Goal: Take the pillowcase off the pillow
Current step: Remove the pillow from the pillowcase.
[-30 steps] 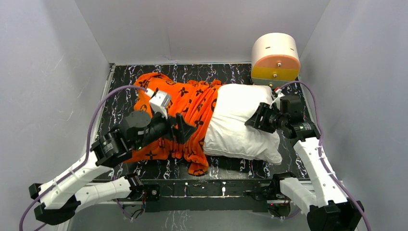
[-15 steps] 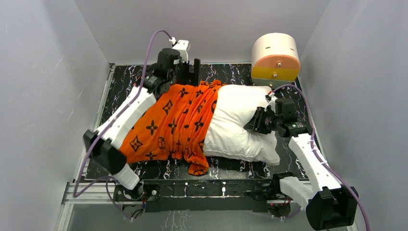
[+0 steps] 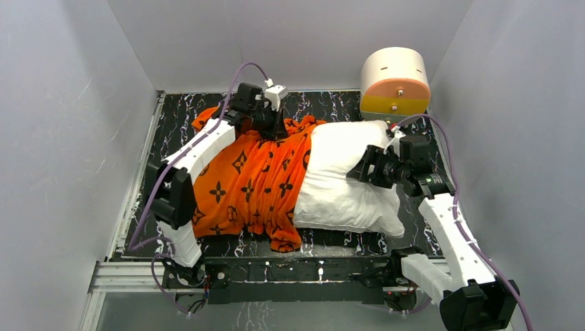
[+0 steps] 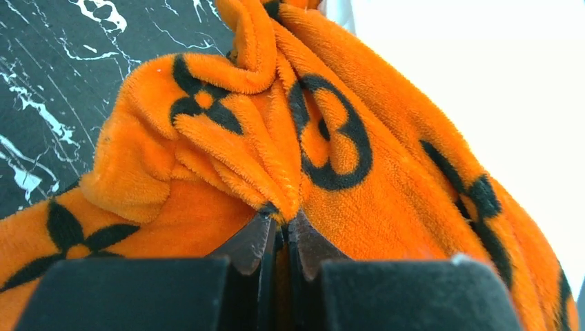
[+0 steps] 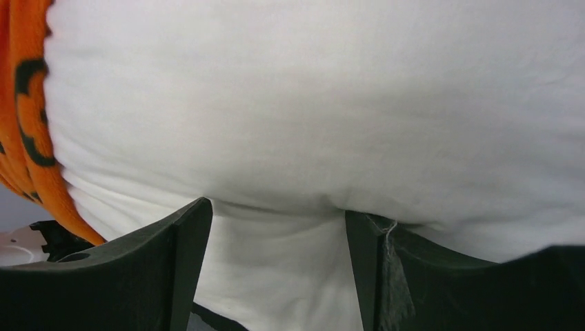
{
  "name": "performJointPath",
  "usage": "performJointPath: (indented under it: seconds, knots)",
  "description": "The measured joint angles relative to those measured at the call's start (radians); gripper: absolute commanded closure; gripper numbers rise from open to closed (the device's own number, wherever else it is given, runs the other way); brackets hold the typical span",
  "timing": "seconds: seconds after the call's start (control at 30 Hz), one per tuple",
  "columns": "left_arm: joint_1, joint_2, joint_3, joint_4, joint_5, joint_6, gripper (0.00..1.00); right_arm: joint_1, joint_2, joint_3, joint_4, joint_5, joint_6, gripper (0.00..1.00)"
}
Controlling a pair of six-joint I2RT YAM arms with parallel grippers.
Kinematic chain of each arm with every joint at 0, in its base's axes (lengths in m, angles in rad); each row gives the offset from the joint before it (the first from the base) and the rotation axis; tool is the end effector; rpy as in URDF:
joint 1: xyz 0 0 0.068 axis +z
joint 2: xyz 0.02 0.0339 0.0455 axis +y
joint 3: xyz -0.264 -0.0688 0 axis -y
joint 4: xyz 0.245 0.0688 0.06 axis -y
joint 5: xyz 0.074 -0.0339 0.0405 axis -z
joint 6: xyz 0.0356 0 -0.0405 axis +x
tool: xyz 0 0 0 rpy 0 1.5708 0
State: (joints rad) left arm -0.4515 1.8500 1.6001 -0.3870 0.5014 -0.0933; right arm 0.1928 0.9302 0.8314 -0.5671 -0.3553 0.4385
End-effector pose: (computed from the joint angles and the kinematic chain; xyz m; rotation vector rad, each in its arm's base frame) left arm 0.3791 -0.2028 0.3022 0.6804 2.1426 -0.8523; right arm 0.1904 0.0498 0.2944 0.0820 2.2896 0.7339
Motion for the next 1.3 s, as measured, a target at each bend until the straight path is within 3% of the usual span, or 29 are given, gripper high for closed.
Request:
performJointPath:
  seconds: [0.2,0.33,0.47,0.5,0.57,0.67,0.7,0.73,0.9,1.03,1.3]
  knots:
    - [-0.006,-0.222,-0.194,0.09,-0.054,0.0,1.0,0.0,0.11,0.224,-0.067,0.069,0.042,0.19]
    - [-0.012,-0.305,-0.242,0.103,-0.068,-0.01,1.0,0.014,0.259,0.425,-0.064,0.171,0.051,0.17]
    - [-0.022,-0.341,-0.254,0.106,-0.068,-0.011,1.0,0.114,0.418,0.575,-0.083,0.292,0.047,0.02]
    - [-0.023,-0.346,-0.259,0.111,-0.067,-0.011,1.0,0.149,0.453,0.597,-0.085,0.327,0.048,0.03]
    - [-0.024,-0.357,-0.278,0.127,-0.066,-0.012,1.0,0.232,0.525,0.623,-0.082,0.406,0.05,0.15]
    - [-0.023,-0.369,-0.301,0.147,-0.068,-0.012,1.0,0.312,0.601,0.591,-0.069,0.532,0.085,0.7]
    - [-0.023,-0.37,-0.304,0.151,-0.07,-0.012,1.0,0.318,0.601,0.55,-0.042,0.563,0.105,0.92]
    - [-0.024,-0.371,-0.309,0.156,-0.071,-0.013,1.0,0.318,0.587,0.499,-0.005,0.589,0.129,1.0]
    - [-0.03,-0.403,-0.351,0.178,-0.079,-0.023,1.0,0.315,0.359,0.235,0.211,0.623,0.224,1.0]
    - [-0.056,-0.453,-0.358,0.162,-0.149,-0.041,1.0,0.327,0.188,0.145,0.232,0.676,0.277,1.0]
    - [0.002,-0.537,-0.369,0.05,-0.443,-0.099,1.0,0.326,0.123,0.058,0.253,0.762,0.36,1.0]
